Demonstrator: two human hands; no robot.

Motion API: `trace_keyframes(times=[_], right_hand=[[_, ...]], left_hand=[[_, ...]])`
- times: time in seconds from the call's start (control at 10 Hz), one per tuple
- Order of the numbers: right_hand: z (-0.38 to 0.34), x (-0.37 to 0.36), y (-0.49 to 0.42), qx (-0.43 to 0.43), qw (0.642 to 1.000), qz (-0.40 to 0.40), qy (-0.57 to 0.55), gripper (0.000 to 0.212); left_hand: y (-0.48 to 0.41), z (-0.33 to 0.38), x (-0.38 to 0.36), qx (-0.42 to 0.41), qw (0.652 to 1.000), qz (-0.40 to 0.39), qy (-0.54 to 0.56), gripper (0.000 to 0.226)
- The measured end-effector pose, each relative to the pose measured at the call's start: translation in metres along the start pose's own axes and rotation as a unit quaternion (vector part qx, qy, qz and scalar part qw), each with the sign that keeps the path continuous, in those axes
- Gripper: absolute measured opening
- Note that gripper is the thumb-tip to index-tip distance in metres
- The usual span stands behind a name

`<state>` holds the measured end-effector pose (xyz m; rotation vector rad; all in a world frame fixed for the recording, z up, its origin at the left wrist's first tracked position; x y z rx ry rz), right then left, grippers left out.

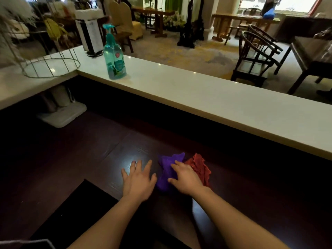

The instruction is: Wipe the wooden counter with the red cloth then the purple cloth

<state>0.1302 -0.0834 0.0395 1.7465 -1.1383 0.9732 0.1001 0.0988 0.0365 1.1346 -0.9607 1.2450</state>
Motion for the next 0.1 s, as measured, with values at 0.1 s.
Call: trace_keyframes(times=[0.1], right_hand=[[0.0100,0.0052,0.0019,0.014,1.000,-0.011,0.001,0.069]], left_hand=[[-0.0051,0.0123,0.0088,0.003,1.000,0.019,-0.008,0.063]])
Point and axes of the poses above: each hand's wrist, its own y-axis away from the middle knuckle, its own x-axis out of the back of the hand, z = x × y, the point moved 3 cm from there along -y, towards the middle knuckle, and after that the axes turned 3 degrees about -x, right-handed, at the moved point
